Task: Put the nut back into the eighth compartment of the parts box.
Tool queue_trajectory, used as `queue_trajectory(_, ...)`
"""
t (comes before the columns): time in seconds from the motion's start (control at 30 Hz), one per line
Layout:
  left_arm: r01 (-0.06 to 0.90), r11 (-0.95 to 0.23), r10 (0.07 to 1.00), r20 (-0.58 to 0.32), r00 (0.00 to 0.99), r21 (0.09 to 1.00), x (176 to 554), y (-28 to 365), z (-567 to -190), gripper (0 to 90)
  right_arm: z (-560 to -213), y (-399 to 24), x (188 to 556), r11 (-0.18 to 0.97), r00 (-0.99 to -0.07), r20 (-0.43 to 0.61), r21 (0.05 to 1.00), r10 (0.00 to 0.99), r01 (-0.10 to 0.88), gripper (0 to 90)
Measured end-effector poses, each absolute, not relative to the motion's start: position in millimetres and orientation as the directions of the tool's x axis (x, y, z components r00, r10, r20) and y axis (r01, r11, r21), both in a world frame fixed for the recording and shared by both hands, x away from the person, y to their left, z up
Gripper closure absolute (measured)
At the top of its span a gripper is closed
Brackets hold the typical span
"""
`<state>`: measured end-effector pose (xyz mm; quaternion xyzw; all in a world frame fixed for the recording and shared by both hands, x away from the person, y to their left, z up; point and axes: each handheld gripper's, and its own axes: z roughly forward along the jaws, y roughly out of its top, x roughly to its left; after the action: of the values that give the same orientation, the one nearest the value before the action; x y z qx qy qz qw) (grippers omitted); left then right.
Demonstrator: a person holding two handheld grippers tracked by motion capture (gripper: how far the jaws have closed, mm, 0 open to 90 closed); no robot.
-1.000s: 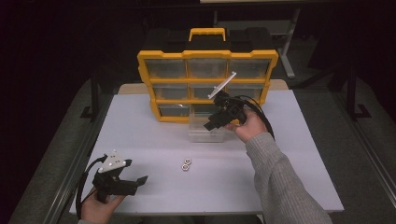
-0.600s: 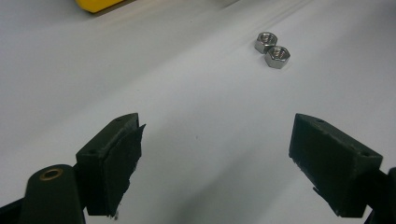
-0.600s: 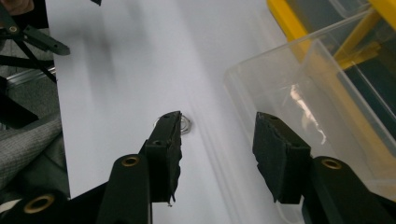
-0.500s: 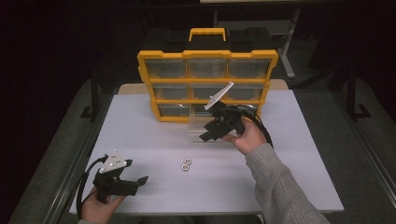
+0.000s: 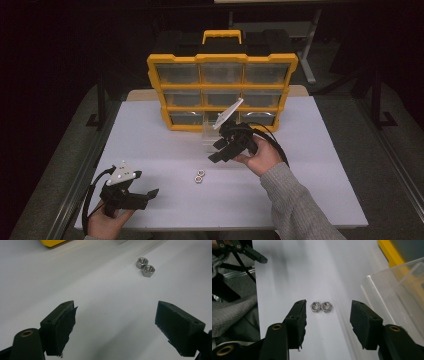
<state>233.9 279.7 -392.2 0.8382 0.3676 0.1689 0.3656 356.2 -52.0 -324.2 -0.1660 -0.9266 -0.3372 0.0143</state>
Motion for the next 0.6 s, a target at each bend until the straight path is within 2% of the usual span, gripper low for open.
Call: queue_trajectory(0.6,0.491,-0.459,0.743,0.017,0.669,0.741,233.7,279.7,-392.6,16.1,-365.4,-33.1,345.4,0.756,-0.949,0.159,0.575,0.272,0.313,44.6)
